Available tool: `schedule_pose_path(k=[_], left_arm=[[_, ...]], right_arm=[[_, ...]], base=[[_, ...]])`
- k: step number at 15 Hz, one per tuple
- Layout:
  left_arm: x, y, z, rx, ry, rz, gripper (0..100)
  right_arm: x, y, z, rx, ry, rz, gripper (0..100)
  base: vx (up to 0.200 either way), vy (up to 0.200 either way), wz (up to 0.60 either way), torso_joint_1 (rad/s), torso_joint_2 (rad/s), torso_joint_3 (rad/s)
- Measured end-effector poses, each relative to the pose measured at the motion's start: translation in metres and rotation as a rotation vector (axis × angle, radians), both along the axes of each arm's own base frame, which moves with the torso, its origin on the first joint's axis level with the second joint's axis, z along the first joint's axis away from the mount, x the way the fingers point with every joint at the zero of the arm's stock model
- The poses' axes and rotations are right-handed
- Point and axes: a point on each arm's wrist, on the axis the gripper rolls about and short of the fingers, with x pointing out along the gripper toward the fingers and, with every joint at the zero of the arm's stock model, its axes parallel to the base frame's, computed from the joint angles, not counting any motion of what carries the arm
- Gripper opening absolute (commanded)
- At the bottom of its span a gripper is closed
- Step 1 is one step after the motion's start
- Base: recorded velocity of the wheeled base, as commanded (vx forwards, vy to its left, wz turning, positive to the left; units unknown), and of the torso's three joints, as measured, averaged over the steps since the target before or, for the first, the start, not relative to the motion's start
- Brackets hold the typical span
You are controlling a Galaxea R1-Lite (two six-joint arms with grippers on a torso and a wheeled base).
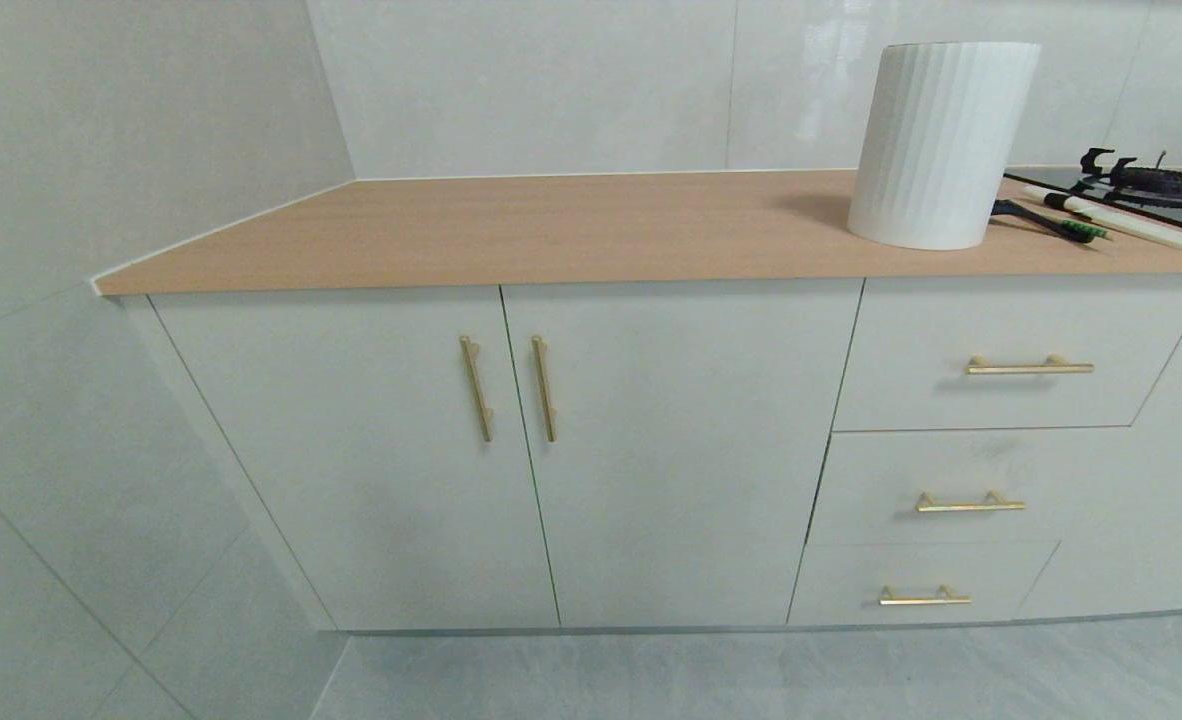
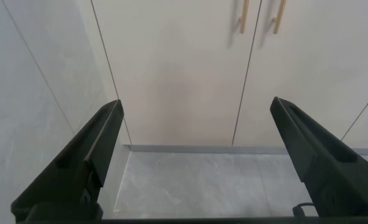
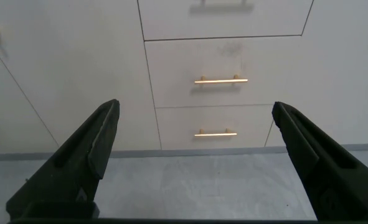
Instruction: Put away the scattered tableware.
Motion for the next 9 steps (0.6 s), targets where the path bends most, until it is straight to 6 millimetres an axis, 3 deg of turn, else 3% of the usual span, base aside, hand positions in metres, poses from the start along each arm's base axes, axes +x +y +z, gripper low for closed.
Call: schedule_pose_path(k=[9], left_arm=[[0.0, 0.0, 0.0, -0.004, 0.0, 0.0, 100]], right_arm=[[0.0, 0.0, 0.0001, -0.001, 0.0, 0.0, 100]], base=[[0.0, -0.2, 0.0, 0.001, 0.0, -0.001]])
